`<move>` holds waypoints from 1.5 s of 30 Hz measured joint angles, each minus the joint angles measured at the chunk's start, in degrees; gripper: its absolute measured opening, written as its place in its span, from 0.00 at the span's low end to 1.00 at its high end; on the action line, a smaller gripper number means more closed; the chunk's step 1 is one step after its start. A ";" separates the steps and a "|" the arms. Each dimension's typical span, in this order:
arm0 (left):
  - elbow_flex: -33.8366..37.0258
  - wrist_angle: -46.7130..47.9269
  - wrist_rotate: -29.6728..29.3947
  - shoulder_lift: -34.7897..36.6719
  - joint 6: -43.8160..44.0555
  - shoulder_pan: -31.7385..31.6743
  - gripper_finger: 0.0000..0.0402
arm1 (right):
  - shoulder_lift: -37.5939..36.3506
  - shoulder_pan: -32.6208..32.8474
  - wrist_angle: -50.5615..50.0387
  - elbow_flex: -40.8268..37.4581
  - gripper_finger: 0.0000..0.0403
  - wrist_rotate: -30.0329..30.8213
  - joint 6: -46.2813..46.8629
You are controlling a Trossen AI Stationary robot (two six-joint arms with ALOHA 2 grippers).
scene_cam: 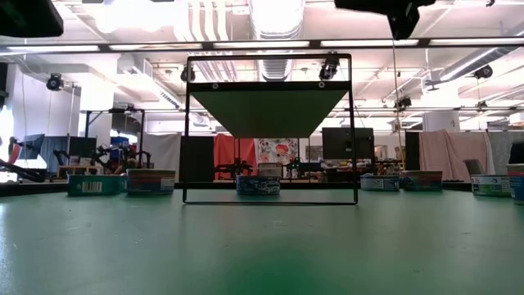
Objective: Stack canned seafood by type on shelf
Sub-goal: Put the right red tuna can on the shelf
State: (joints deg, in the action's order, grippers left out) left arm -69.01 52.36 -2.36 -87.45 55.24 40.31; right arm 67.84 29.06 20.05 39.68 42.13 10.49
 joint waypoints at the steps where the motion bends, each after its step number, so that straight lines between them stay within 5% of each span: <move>1: -0.75 0.32 -0.14 -0.72 -0.10 0.35 0.00 | -0.03 0.41 -0.01 0.00 0.02 0.00 -0.06; 14: -9.12 13.28 -1.37 -5.30 9.62 3.71 0.00 | 0.19 2.06 -0.05 -1.41 0.02 0.02 -0.03; 19: -7.07 19.39 3.39 -6.13 16.47 4.74 0.00 | 0.19 2.06 -0.02 -1.80 0.02 0.02 -0.01; 34: 4.99 13.30 7.90 -6.13 16.50 5.40 0.00 | 0.19 2.06 0.37 -1.97 0.02 0.02 0.91; 45: 5.54 6.46 1.58 -5.75 13.49 5.38 0.00 | 0.19 2.03 0.42 -1.97 0.02 0.04 1.04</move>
State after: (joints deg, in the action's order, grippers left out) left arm -63.48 58.81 -0.78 -93.20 68.73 45.69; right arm 68.03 31.09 20.47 37.71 42.17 11.53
